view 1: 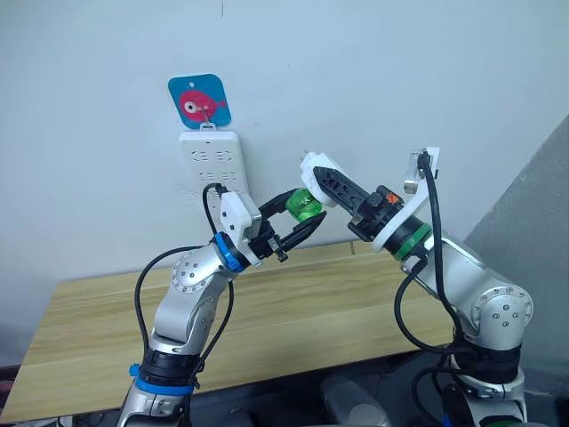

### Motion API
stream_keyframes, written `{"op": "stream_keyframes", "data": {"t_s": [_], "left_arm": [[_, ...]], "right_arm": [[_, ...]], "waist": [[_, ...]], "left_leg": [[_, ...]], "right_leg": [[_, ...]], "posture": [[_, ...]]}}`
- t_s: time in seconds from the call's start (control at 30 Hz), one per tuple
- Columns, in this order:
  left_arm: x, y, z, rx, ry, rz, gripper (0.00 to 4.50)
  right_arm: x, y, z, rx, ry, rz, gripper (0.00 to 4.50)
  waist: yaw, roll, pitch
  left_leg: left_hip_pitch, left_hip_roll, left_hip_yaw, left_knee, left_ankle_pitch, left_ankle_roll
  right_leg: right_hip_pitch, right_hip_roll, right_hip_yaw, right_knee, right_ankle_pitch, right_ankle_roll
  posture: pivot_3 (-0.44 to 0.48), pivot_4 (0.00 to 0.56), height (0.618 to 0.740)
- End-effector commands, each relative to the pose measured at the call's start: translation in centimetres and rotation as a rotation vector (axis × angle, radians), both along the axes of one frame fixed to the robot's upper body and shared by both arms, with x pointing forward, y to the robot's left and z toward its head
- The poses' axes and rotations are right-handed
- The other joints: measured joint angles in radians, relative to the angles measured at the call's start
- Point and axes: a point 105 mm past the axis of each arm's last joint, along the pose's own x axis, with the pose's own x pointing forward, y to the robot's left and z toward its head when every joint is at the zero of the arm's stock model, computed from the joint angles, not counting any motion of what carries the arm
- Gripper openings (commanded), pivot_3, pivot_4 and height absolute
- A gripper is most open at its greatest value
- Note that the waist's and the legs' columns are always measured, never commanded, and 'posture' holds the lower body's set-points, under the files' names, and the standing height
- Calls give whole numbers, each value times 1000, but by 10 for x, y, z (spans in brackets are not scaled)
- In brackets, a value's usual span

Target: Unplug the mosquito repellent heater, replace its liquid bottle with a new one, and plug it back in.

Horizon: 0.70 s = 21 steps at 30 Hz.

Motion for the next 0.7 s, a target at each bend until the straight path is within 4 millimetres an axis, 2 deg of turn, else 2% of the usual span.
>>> {"op": "stream_keyframes", "data": {"t_s": [0.03, 0.07, 0.1, 0.23, 0.47, 0.57, 0.7], "left_arm": [[0, 2, 12, -14, -62, 12, 2230], [0, 3, 12, -10, -63, 11, 2230], [0, 3, 11, -5, -63, 10, 2230], [1, 7, 7, 39, -68, -19, 2230], [2, 17, -14, 183, -50, -101, 2230], [-6, 19, -22, 258, -72, -169, 2230], [-21, 25, -34, 356, -108, -255, 2230]], "right_arm": [[-4, -2, 4, 26, -9, 9, 4017], [-5, -3, 4, 28, -8, 16, 4384], [-6, -3, 4, 28, -6, 24, 4500], [-17, -15, -8, -48, -2, 80, 4500], [-60, -44, -41, -274, 76, 344, 4500], [-65, -58, -47, -343, 101, 387, 4500], [-65, -63, -47, -389, 115, 449, 4500]], "waist": [[1, 0, 0], [2, 0, 0], [2, 0, 0], [4, 0, 0], [9, -1, 0], [8, -1, 1], [8, -2, 1]], "left_leg": [[0, 0, 0, 0, 0, 0], [0, 0, 0, 0, 0, 0], [0, 0, 0, 0, 0, 0], [0, 0, 0, 0, 0, 0], [0, 0, 0, 0, 0, 0], [1, 1, 2, 0, 0, 0], [3, 2, 4, -1, 0, 0]], "right_leg": [[0, 0, 0, 0, 0, 0], [0, 0, 0, 0, 0, 0], [0, 0, 0, 0, 0, 0], [0, 0, 0, 0, 0, 0], [1, 0, 0, -3, 0, 0], [1, 1, 2, -3, 0, 0], [2, 2, 4, -3, 0, 0]], "posture": [[-315, 38, 740], [-315, 38, 740], [-315, 38, 740], [-317, 42, 740], [-313, 51, 740], [-301, 56, 740], [-280, 64, 740]]}}
